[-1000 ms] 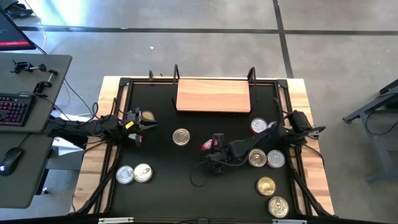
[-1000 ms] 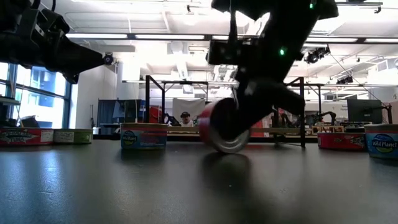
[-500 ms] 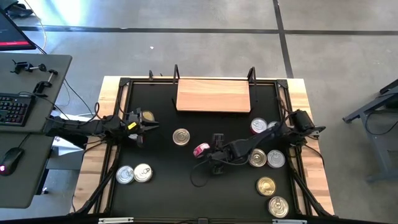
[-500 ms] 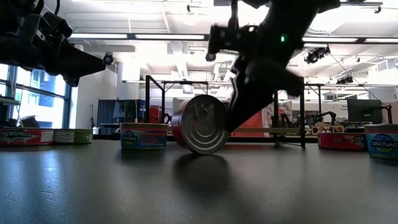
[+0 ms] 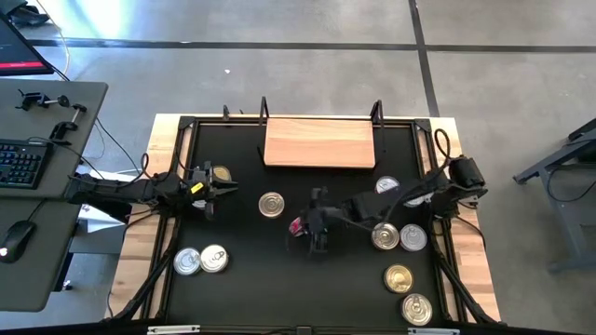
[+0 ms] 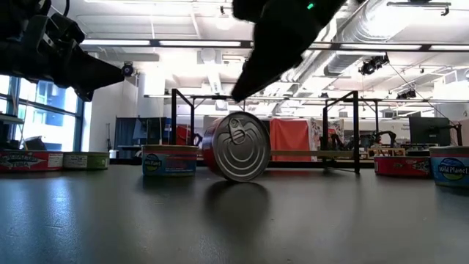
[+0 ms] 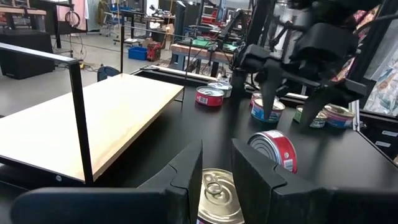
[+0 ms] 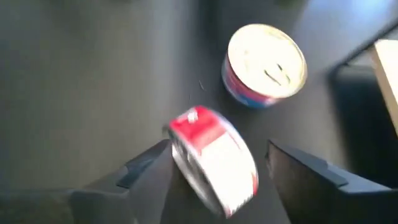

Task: Stack canned seafood by type on shelf
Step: Put the red tuna can on the shelf

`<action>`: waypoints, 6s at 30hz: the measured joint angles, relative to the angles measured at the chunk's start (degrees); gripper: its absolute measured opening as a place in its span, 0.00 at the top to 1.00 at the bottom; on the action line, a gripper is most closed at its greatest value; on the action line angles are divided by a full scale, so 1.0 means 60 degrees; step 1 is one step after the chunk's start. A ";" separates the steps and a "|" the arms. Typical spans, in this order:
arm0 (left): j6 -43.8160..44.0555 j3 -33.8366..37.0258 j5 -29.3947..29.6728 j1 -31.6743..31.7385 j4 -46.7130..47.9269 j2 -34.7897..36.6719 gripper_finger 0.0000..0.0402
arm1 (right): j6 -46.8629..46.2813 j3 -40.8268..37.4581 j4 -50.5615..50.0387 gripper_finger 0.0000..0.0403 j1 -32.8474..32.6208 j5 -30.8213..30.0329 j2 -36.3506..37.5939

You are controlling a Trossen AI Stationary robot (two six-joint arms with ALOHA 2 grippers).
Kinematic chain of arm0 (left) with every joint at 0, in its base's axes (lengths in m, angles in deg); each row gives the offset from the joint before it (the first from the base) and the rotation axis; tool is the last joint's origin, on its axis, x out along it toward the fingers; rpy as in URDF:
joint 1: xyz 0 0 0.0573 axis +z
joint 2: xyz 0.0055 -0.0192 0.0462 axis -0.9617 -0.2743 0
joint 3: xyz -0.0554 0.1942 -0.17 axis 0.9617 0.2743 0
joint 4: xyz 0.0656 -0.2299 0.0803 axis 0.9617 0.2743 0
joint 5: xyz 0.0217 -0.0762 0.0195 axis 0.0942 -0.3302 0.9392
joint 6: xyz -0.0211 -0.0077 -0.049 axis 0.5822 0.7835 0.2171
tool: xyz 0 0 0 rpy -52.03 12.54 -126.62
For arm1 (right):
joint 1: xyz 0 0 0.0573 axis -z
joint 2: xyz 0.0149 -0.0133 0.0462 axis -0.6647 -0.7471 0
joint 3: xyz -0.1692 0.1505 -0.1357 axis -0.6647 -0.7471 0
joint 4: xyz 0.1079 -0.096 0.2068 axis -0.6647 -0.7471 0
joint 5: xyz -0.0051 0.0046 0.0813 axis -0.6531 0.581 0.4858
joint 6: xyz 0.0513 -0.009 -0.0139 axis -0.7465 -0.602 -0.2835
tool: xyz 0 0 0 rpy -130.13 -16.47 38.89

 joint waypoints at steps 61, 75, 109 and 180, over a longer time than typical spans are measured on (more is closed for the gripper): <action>-0.0015 -0.0002 0.0040 -0.0001 0.0091 0.0000 0.81 | -0.2240 0.0000 0.0882 0.61 0.9568 0.7794 -0.0683; -0.0015 -0.0002 0.0040 -0.0003 0.0105 0.0000 0.81 | -0.1586 0.0000 0.1098 0.40 0.9833 0.5680 -0.0554; -0.0007 -0.0002 0.0047 0.0000 0.0094 0.0000 0.81 | 0.0255 0.0000 -0.1140 0.69 0.8111 0.2962 0.0148; -0.0009 -0.0006 0.0047 -0.0002 0.0105 0.0000 0.81 | -0.0577 -0.0018 0.1471 0.81 0.7695 0.1017 -0.0508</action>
